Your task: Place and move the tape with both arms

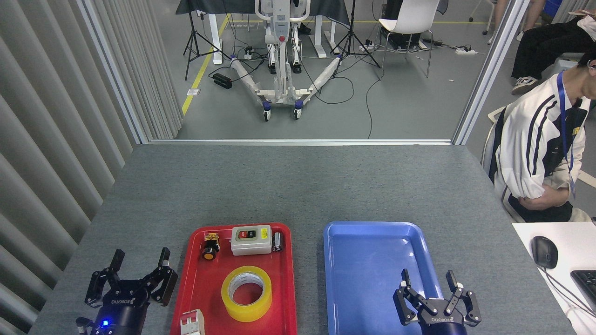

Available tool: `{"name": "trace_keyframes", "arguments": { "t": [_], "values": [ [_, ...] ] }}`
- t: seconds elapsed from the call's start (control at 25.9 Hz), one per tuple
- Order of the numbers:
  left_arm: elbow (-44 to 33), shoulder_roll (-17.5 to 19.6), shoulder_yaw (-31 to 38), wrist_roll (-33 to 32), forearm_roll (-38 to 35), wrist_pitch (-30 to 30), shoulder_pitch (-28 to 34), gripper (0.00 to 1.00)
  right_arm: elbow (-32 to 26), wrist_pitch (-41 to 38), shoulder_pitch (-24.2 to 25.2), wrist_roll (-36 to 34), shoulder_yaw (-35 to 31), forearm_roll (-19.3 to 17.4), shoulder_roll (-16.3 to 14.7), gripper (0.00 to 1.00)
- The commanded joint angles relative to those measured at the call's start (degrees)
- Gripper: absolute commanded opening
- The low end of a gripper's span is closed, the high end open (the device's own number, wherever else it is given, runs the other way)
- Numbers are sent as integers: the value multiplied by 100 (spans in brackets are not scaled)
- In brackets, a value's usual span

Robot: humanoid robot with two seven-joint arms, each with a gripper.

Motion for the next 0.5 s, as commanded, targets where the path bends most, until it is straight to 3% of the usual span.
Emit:
{"name": "trace_keyframes", "arguments": {
  "t": [0.0, 0.46],
  "values": [
    [-9, -11, -11, 52, 14, -15, 6, 100, 18, -10, -15, -3, 4, -2, 2, 100],
    [26, -11, -20, -167, 75, 73, -20, 100, -35, -19, -6, -12, 4, 7, 11, 100]
  ]
}}
